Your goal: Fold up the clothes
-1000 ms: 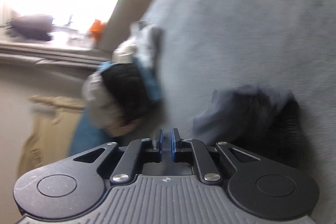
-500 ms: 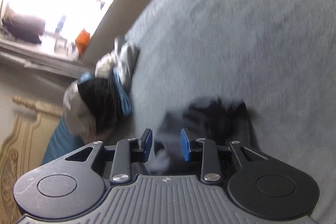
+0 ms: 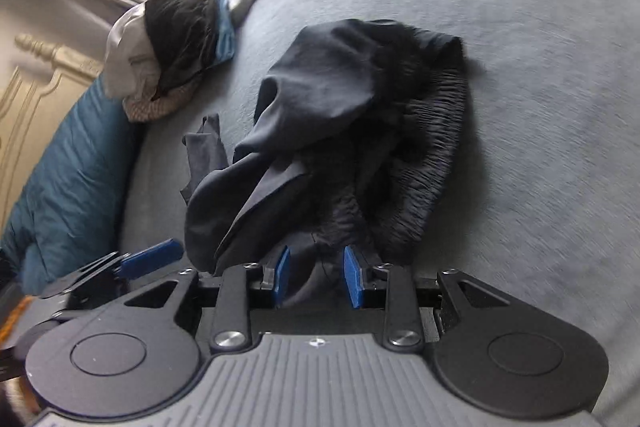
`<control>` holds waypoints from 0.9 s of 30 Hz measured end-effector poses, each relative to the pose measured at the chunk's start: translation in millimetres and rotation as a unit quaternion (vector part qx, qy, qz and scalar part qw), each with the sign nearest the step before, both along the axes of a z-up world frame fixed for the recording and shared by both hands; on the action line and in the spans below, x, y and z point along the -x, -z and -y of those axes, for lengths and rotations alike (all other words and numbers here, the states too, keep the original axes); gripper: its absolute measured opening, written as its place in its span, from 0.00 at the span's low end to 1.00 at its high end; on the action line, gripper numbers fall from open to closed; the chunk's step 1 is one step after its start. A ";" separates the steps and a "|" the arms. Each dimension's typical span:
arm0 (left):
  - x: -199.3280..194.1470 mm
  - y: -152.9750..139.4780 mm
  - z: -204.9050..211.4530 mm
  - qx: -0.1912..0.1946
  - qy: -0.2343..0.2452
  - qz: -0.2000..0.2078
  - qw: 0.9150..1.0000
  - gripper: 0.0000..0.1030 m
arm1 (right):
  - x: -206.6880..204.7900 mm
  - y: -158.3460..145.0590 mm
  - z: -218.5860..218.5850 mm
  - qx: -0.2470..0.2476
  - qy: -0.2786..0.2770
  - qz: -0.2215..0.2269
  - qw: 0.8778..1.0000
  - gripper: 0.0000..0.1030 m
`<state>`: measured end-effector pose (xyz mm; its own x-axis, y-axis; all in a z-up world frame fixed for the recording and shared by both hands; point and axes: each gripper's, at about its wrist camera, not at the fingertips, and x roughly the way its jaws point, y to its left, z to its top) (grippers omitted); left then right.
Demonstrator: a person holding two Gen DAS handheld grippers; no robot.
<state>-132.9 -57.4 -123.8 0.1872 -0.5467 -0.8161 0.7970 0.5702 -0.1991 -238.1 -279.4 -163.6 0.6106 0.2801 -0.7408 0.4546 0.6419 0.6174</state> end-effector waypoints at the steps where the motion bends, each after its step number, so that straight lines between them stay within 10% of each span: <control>1: 0.3 0.3 -3.9 -0.008 -0.002 0.003 1.000 0.66 | -6.2 4.4 -1.4 0.006 -0.004 0.000 1.000 0.31; 9: -9.4 8.3 -33.7 -0.054 -0.033 0.007 0.998 0.66 | -38.2 38.7 -10.4 0.017 -0.022 -0.021 0.999 0.31; 16: -22.3 13.5 -32.4 -0.048 -0.039 0.000 0.998 0.62 | -37.5 38.0 -18.3 0.023 -0.041 -0.017 0.999 0.08; 27: -22.0 10.5 -12.3 -0.020 -0.005 0.004 1.000 0.62 | -46.1 47.0 -6.8 0.035 -0.009 -0.035 0.999 0.30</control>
